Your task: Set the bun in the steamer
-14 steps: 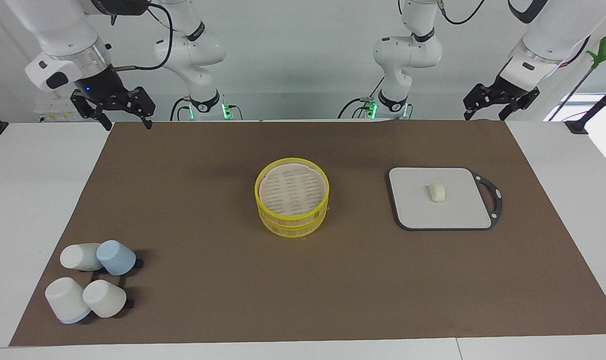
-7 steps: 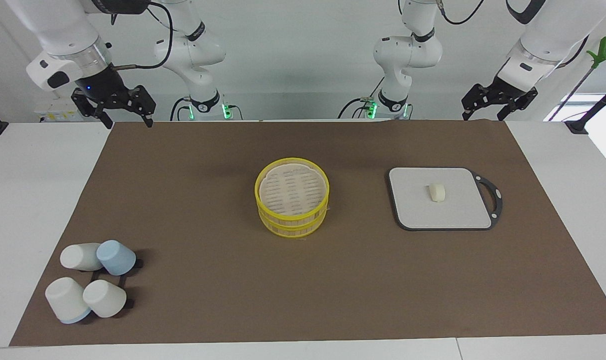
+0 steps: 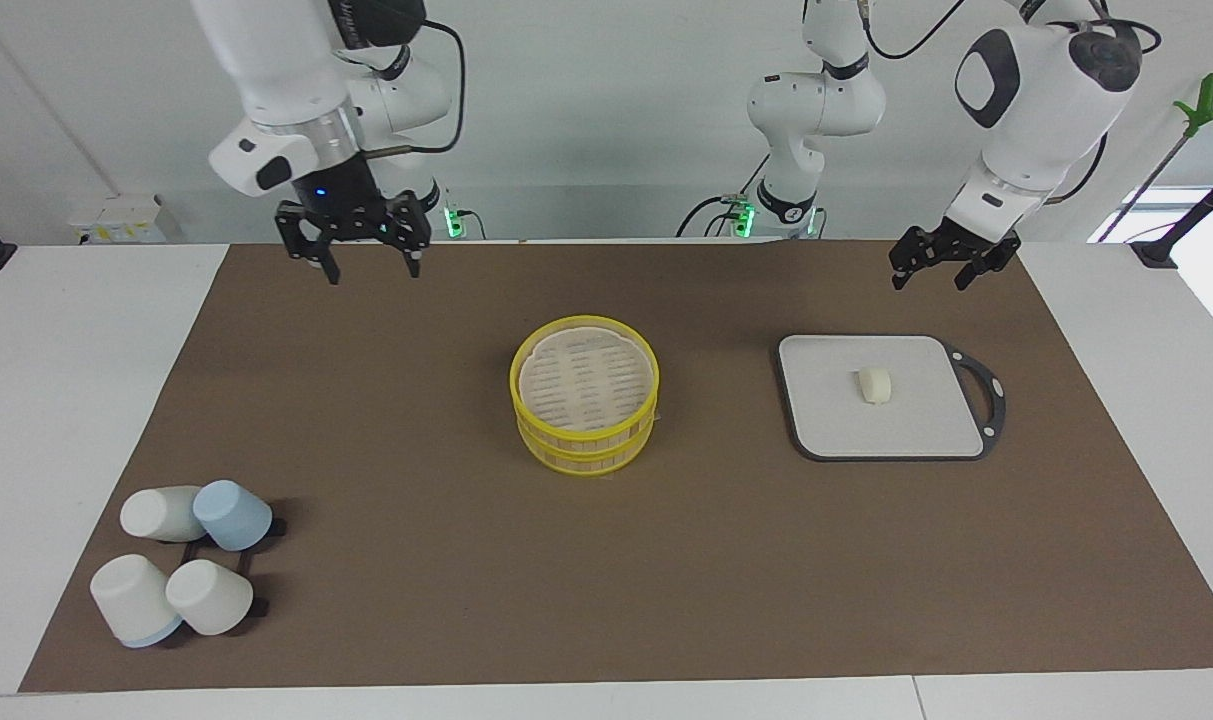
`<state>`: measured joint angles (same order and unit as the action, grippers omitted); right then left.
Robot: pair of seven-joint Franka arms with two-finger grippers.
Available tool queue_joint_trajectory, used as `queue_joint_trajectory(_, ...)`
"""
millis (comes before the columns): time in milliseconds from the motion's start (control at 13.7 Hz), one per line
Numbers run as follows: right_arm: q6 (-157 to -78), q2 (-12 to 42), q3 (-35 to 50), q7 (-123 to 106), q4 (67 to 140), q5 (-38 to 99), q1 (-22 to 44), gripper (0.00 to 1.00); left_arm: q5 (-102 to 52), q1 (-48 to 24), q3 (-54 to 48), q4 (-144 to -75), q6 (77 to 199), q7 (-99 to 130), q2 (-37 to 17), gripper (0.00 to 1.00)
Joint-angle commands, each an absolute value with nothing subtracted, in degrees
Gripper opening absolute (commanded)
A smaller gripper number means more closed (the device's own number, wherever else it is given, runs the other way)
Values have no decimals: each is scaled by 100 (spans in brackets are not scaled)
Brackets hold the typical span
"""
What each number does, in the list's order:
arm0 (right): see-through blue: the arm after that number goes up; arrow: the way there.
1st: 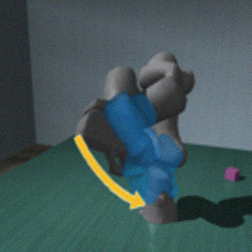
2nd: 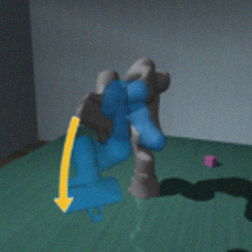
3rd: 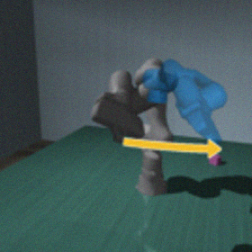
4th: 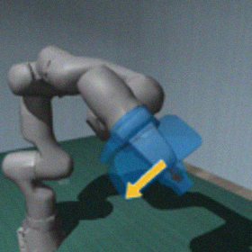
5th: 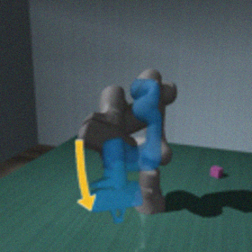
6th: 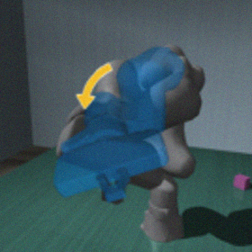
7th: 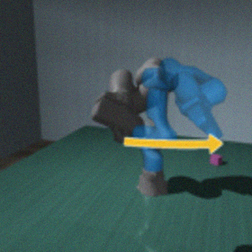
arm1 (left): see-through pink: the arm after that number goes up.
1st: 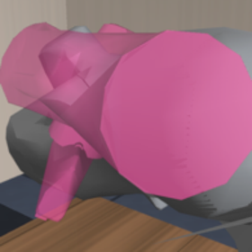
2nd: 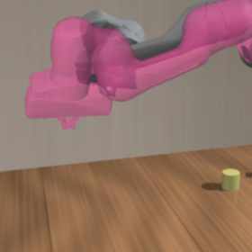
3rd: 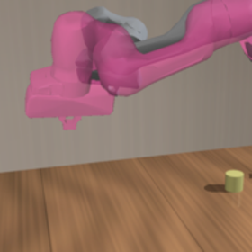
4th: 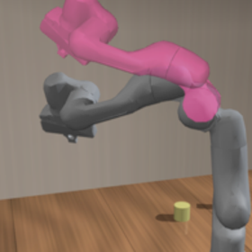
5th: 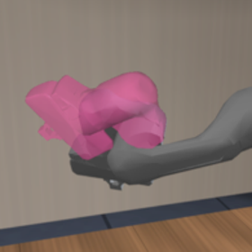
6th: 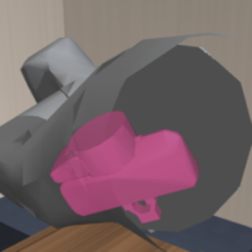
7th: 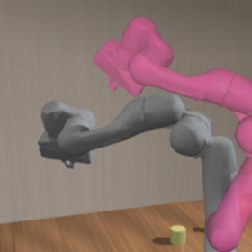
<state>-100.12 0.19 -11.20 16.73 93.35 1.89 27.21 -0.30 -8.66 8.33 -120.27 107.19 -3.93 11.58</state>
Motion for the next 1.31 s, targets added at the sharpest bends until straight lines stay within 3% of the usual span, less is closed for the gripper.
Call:
queue_joint_trajectory(0,-10903,665,-1151,2677,9264,316,3399,100,-18,-818,853,-12804,11572,-650,1301,100)
queue_joint_trajectory(218,-11153,2246,-1169,3671,8142,220,4139,100,-18,-817,852,-12946,11960,-677,880,100)
queue_joint_trajectory(437,-11214,2881,-1178,4059,7919,-130,4647,100,-18,-817,853,-13095,12453,-755,625,100)
queue_joint_trajectory(1092,-11628,2866,-1151,4254,8481,-194,4922,100,-18,-897,835,-13298,13746,-993,-140,100)
queue_joint_trajectory(1165,-11637,2830,-1151,4254,8542,-185,5009,99,-18,-870,835,-13298,13790,-1037,-158,100)
queue_joint_trajectory(1238,-11619,2830,-1151,4245,8552,-176,5027,89,-18,-861,835,-13307,13877,-1046,-219,100)
